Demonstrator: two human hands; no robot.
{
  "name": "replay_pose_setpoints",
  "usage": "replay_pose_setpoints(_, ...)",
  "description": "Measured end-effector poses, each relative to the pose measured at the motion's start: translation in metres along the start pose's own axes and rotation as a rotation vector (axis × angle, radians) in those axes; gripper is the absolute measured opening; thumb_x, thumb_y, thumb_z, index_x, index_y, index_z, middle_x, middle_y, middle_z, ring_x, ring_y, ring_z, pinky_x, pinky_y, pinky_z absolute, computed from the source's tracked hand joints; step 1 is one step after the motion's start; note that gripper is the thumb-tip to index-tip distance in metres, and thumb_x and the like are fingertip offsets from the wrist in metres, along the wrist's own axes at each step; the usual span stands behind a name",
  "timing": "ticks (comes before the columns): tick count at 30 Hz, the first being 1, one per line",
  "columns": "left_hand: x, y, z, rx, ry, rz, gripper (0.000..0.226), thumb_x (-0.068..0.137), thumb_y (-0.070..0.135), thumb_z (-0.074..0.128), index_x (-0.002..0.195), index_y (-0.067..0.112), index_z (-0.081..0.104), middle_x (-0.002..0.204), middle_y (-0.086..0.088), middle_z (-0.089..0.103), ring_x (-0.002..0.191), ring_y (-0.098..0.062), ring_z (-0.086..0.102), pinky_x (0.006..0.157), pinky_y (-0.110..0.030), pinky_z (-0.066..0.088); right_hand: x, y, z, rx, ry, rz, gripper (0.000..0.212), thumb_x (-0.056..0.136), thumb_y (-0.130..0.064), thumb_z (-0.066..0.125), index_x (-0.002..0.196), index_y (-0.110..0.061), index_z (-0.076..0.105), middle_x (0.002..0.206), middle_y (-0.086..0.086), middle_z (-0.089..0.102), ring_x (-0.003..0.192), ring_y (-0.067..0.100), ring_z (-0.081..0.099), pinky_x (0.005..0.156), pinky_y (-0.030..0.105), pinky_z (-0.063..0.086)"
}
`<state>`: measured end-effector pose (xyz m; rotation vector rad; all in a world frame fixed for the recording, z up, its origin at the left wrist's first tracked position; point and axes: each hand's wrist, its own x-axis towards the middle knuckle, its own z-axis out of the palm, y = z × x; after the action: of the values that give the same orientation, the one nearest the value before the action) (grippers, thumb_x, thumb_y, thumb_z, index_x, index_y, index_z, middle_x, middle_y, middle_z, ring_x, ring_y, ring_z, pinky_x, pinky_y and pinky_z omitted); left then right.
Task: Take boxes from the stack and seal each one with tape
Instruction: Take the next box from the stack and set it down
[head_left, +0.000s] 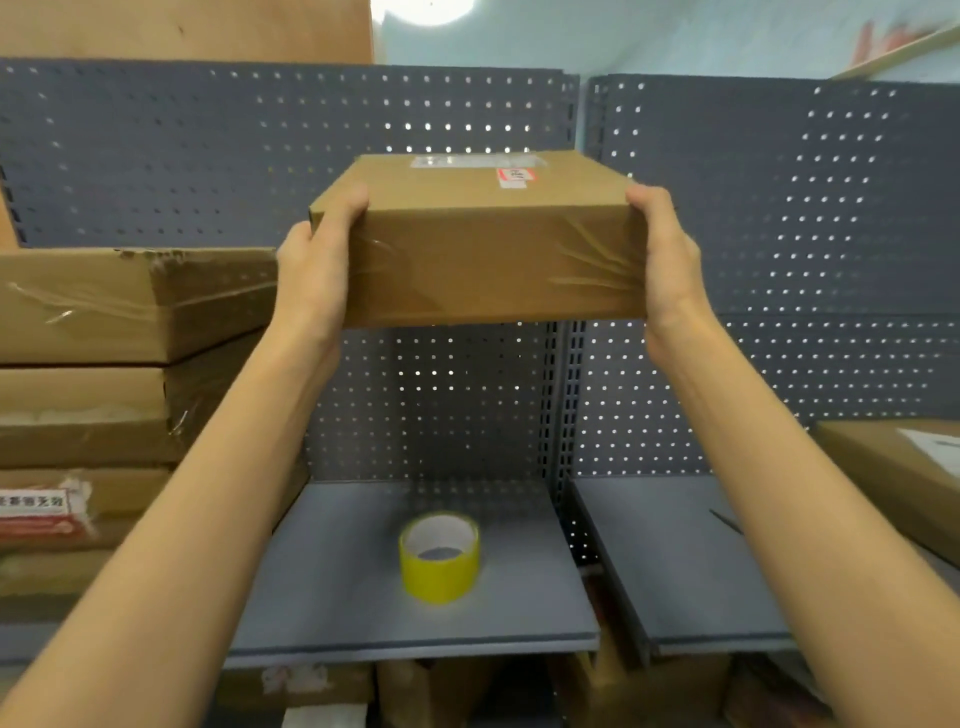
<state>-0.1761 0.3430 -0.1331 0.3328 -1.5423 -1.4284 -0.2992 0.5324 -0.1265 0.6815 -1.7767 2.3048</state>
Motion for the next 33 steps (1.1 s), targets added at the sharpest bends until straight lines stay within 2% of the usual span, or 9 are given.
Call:
replay_pose_setpoints(3, -0.010, -0.018, 0.011, -0.011, -0.013, -0.024, 0.058, 0.087, 0.056, 0.053, 0.133, 0.021, 0.047, 0.121, 0.004, 0.055, 0.105, -0.011, 0.054, 0.084, -0.033, 0.048, -0.007, 0.016, -0.016, 0.000, 0.025, 0.033, 0.045, 0.086, -0.052, 0.053, 0.117, -0.020, 0.059, 0.106, -0.007, 0.060, 0.089, 0.006, 0.057, 0.067, 0.025, 0.045)
replay_pose_setpoints(5, -0.019, -0.030, 0.019, 0.000, -0.018, -0.042, 0.052, 0.090, 0.053, 0.052, 0.132, 0.022, 0.047, 0.120, 0.006, 0.054, 0.100, -0.007, 0.051, 0.076, -0.029, 0.042, -0.011, 0.026, -0.028, -0.006, 0.031, 0.075, 0.055, 0.073, -0.056, 0.055, 0.113, -0.020, 0.062, 0.109, -0.004, 0.063, 0.095, 0.012, 0.060, 0.077, 0.032, 0.051)
replay_pose_setpoints(7, -0.027, -0.044, 0.027, 0.004, -0.032, -0.073, 0.047, 0.089, 0.051, 0.053, 0.128, 0.023, 0.050, 0.114, 0.008, 0.054, 0.095, -0.005, 0.050, 0.076, -0.029, 0.041, -0.012, 0.038, -0.043, -0.002, 0.039, 0.117, 0.057, 0.067, -0.056, 0.056, 0.110, -0.019, 0.064, 0.110, -0.002, 0.065, 0.099, 0.016, 0.063, 0.084, 0.040, 0.054)
replay_pose_setpoints(11, -0.045, -0.072, 0.046, 0.039, -0.038, -0.136, 0.037, 0.090, 0.046, 0.054, 0.119, 0.024, 0.051, 0.104, 0.011, 0.051, 0.090, -0.003, 0.048, 0.083, -0.035, 0.042, -0.012, 0.070, -0.073, 0.000, 0.038, 0.162, 0.051, 0.068, -0.052, 0.055, 0.106, -0.019, 0.065, 0.104, -0.003, 0.065, 0.093, 0.014, 0.062, 0.077, 0.033, 0.051)
replay_pose_setpoints(17, -0.084, -0.112, 0.081, 0.043, 0.019, -0.210, 0.028, 0.092, 0.038, 0.054, 0.113, 0.020, 0.051, 0.091, 0.015, 0.048, 0.082, -0.003, 0.046, 0.065, -0.024, 0.036, -0.014, 0.110, -0.117, 0.011, 0.043, 0.224, 0.032, 0.067, -0.044, 0.055, 0.088, -0.022, 0.062, 0.091, -0.006, 0.062, 0.080, 0.009, 0.056, 0.067, 0.025, 0.043)
replay_pose_setpoints(23, -0.123, -0.151, 0.113, 0.062, 0.080, -0.272, 0.035, 0.092, 0.032, 0.055, 0.122, 0.013, 0.053, 0.091, 0.016, 0.049, 0.078, 0.002, 0.045, 0.063, -0.016, 0.036, -0.019, 0.146, -0.161, -0.028, 0.026, 0.322, 0.022, 0.066, -0.043, 0.053, 0.077, -0.024, 0.055, 0.080, -0.010, 0.056, 0.078, 0.009, 0.051, 0.067, 0.026, 0.039)
replay_pose_setpoints(27, -0.143, -0.173, 0.125, 0.081, 0.093, -0.323, 0.044, 0.092, 0.034, 0.055, 0.129, 0.010, 0.050, 0.095, 0.011, 0.049, 0.081, 0.000, 0.043, 0.068, -0.024, 0.036, -0.025, 0.172, -0.184, -0.023, 0.024, 0.351, 0.014, 0.078, -0.038, 0.055, 0.080, -0.025, 0.054, 0.085, -0.010, 0.054, 0.081, 0.008, 0.048, 0.069, 0.025, 0.038)
replay_pose_setpoints(31, -0.161, -0.194, 0.134, 0.112, 0.096, -0.343, 0.046, 0.093, 0.033, 0.054, 0.133, 0.011, 0.048, 0.111, 0.006, 0.050, 0.084, 0.002, 0.045, 0.067, -0.021, 0.035, -0.031, 0.192, -0.204, -0.060, 0.029, 0.358, 0.010, 0.090, -0.028, 0.051, 0.092, -0.020, 0.055, 0.084, -0.012, 0.054, 0.079, 0.003, 0.048, 0.069, 0.021, 0.036)
replay_pose_setpoints(33, -0.168, -0.202, 0.136, 0.120, 0.093, -0.359, 0.044, 0.093, 0.031, 0.054, 0.132, 0.011, 0.049, 0.110, 0.006, 0.051, 0.085, 0.003, 0.046, 0.068, -0.019, 0.035, -0.033, 0.201, -0.211, -0.071, 0.035, 0.381, 0.014, 0.093, -0.024, 0.049, 0.100, -0.016, 0.057, 0.087, -0.012, 0.056, 0.085, 0.005, 0.050, 0.071, 0.023, 0.037)
